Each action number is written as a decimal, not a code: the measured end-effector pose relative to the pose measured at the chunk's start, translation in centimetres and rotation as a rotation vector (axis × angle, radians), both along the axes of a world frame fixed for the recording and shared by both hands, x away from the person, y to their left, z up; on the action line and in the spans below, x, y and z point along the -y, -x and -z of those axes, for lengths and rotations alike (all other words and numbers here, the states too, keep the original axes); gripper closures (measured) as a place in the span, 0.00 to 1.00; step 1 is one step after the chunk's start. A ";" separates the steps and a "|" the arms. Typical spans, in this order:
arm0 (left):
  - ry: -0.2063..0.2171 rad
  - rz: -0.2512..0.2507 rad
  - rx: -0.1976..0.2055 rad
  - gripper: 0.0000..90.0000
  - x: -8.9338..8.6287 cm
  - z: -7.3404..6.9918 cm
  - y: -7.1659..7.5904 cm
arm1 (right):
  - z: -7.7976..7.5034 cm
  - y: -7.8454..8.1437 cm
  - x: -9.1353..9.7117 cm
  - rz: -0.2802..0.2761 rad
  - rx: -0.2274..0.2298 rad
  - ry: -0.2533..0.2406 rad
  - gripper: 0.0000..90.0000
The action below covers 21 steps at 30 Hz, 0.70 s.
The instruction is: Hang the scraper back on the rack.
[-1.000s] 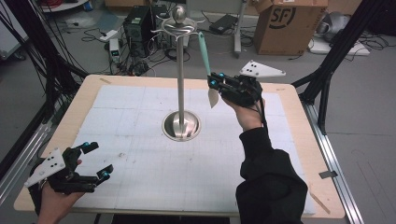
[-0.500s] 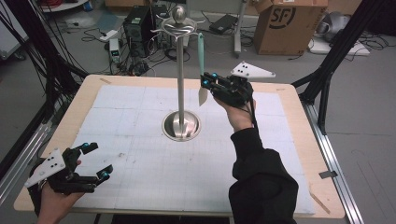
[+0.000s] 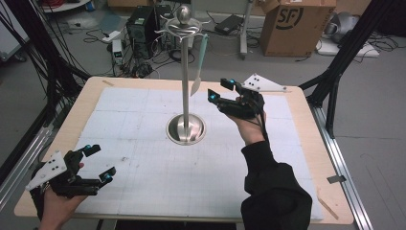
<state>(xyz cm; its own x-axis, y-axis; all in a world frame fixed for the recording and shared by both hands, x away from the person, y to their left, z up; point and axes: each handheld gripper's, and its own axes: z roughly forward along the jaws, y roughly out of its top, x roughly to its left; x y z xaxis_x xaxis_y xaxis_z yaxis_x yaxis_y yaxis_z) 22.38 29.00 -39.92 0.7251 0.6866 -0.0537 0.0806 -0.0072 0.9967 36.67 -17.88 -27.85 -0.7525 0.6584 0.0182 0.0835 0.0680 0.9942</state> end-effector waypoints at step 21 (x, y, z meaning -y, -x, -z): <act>0.011 -0.001 -0.008 0.07 0.4 0.3 -1.1 | 4.5 4.5 2.3 -0.036 -0.002 0.038 0.00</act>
<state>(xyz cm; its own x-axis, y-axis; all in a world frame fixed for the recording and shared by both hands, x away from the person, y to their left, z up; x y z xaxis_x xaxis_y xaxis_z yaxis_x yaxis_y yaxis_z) 23.49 28.57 -40.19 0.7242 0.6863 -0.0673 0.0888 0.0041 0.9960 32.15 -20.22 -32.31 -0.7760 0.6307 -0.0052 0.0821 0.1092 0.9906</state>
